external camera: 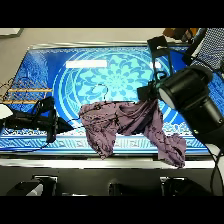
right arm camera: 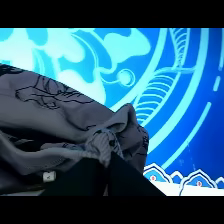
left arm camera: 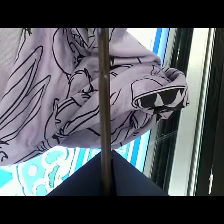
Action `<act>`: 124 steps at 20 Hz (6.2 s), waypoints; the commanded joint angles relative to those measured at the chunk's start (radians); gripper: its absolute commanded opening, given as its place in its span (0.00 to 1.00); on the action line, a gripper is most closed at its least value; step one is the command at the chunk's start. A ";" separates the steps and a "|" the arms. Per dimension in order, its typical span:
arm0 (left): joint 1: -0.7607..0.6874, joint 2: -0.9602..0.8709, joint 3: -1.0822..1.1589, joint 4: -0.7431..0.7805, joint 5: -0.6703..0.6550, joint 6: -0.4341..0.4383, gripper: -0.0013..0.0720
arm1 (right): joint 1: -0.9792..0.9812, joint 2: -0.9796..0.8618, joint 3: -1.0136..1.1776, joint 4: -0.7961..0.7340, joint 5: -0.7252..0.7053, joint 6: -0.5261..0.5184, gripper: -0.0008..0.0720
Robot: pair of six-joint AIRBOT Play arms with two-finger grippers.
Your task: Fold the clothes and pants, and hang the long-sleeved shirts on hangers.
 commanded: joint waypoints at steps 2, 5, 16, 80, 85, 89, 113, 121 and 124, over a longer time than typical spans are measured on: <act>-0.016 -0.009 0.001 -0.021 0.020 0.000 0.05 | 0.026 0.020 0.009 0.116 -0.042 -0.013 0.06; -0.046 -0.013 0.001 -0.021 0.027 -0.001 0.05 | 0.081 0.018 0.034 0.106 -0.074 -0.001 0.06; -0.059 -0.022 0.001 0.009 0.014 -0.004 0.05 | 0.087 0.013 0.113 -0.241 0.210 0.025 0.06; -0.520 -0.106 0.000 -0.114 0.555 -0.389 0.05 | 0.256 -0.056 0.238 -0.019 0.092 0.570 0.07; -0.520 -0.106 0.000 -0.050 0.554 -0.502 0.05 | 0.256 0.013 0.238 -0.036 0.121 0.570 0.07; -0.523 -0.105 0.001 -0.051 0.554 -0.503 0.05 | 0.256 -0.011 0.238 0.020 0.056 0.589 0.07; -0.523 -0.105 0.001 -0.033 0.554 -0.502 0.05 | -0.089 0.242 0.238 -0.095 0.271 0.287 0.69; -0.519 -0.105 0.001 -0.016 0.554 -0.502 0.05 | -0.377 0.087 0.238 0.477 0.252 -0.855 0.85; -0.519 -0.105 0.001 -0.016 0.552 -0.502 0.05 | -0.377 0.005 0.238 0.689 0.219 -1.195 0.92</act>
